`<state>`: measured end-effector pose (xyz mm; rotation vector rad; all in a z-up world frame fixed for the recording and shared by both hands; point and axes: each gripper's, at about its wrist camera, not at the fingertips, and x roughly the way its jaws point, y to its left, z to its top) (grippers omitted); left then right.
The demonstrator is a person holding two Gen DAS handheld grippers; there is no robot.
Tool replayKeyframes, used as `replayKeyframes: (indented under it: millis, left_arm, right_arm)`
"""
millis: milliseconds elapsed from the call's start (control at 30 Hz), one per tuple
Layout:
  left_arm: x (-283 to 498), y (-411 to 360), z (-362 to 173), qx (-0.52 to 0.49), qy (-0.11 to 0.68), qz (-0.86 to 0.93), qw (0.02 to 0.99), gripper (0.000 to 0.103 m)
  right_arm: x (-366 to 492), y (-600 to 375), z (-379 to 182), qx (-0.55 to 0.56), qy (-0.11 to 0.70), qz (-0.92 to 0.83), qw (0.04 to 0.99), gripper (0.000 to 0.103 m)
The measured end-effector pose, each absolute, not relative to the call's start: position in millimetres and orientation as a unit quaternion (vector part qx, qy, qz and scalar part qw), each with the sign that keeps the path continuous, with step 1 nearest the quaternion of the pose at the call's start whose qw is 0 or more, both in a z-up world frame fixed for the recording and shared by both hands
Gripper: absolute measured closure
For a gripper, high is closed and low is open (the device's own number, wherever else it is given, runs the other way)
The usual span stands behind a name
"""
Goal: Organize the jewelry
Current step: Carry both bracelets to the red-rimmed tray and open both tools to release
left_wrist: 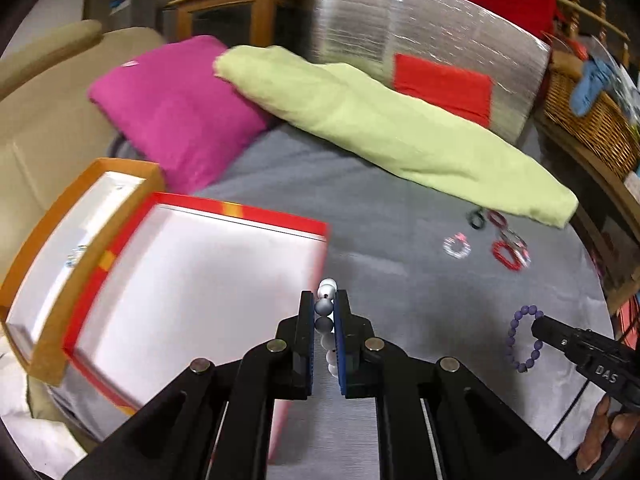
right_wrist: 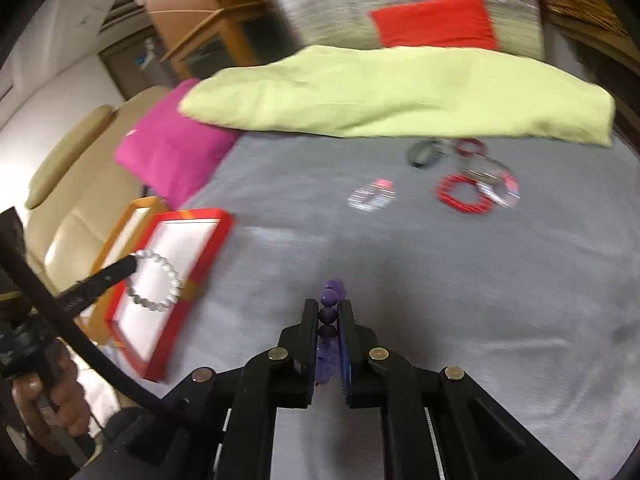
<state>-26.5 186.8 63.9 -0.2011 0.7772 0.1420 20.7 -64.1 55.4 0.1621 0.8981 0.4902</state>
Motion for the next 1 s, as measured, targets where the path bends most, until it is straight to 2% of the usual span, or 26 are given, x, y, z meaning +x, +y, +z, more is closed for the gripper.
replayKeyframes:
  millis: [400,667,1000]
  left_arm:
    - [-44,278,55,-0.123,0.377,0.125,0.909,0.093]
    - [-51,321,34,-0.149,0.387,0.146,0.898,0.093]
    - [-46,357,-6,-0.179,0.414,0.165,0.877,0.093]
  right_arm:
    - [18,90,76,0.052,0.426,0.353,0.831,0.093]
    - [26,168,44,0.041,0.460,0.392,0.796,0.093]
    - [49,202,1,0.010,0.496,0.376,0.783,0.093]
